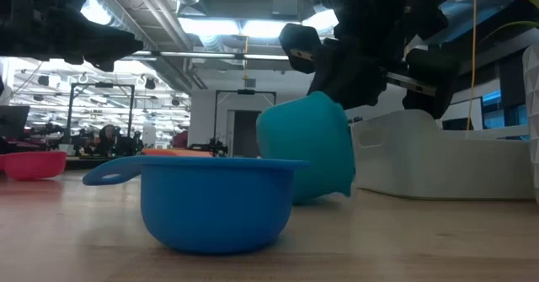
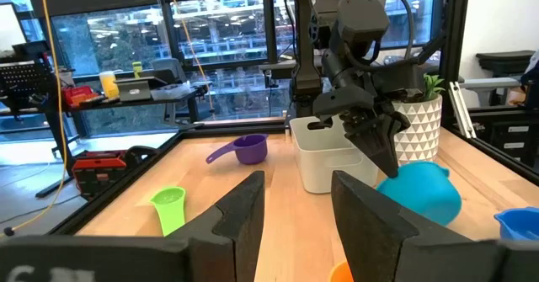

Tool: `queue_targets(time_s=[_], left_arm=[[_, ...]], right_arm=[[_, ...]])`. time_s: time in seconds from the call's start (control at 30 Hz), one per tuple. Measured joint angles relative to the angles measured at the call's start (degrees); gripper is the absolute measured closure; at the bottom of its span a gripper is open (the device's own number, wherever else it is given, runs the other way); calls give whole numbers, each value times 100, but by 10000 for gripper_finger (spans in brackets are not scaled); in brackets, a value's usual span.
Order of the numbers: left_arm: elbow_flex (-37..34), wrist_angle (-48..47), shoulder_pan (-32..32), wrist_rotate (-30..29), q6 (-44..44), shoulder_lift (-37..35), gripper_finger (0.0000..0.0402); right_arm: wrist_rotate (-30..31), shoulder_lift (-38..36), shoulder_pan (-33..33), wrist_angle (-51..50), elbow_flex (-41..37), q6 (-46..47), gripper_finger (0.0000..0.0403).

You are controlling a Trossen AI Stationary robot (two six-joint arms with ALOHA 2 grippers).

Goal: Nest measuring cups in basket
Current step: Move the light blue measuring cup to the top center of the table

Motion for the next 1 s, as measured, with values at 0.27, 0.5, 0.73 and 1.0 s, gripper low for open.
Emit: queue_targets(time_s=[0.27, 0.5, 0.73, 1.0], left_arm=[[0, 1, 0, 0, 0, 0, 269], [0, 1, 0, 0, 0, 0, 269], [0, 2, 0, 0, 0, 0, 269], [0, 0, 0, 0, 0, -2, 269]], right_arm=[[0, 0, -2, -9, 0, 0, 396], [2, -1, -2, -19, 0, 2, 397], [20, -51, -2, -63, 0, 4, 397], [105, -224, -2, -59, -2, 22, 398]])
